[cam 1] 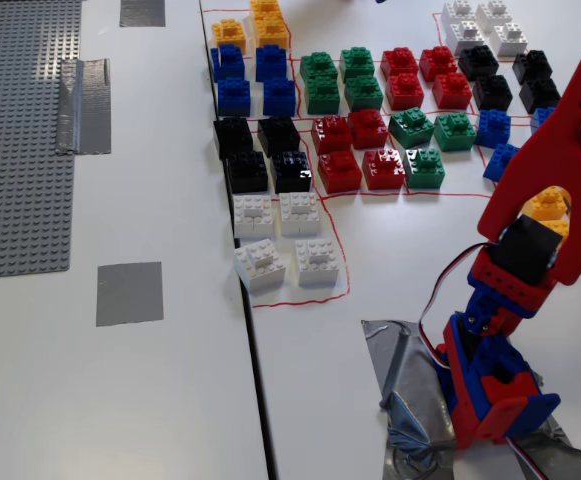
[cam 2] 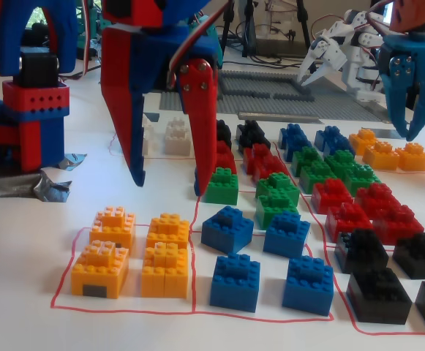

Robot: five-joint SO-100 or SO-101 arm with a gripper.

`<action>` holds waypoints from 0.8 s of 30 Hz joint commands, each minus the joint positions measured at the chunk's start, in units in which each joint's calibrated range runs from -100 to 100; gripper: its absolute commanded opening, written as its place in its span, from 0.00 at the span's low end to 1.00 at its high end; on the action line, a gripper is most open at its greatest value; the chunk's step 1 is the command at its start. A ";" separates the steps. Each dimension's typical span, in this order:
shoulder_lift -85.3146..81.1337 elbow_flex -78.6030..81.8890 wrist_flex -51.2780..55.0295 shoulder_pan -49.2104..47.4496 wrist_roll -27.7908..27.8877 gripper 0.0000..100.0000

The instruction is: Grab the block and put it in the grey marker

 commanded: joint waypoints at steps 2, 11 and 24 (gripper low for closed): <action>-0.08 -6.36 -1.73 0.57 0.05 0.22; 7.10 -12.26 -4.81 -0.42 -1.51 0.22; 13.45 -16.08 -6.60 -4.44 -7.77 0.22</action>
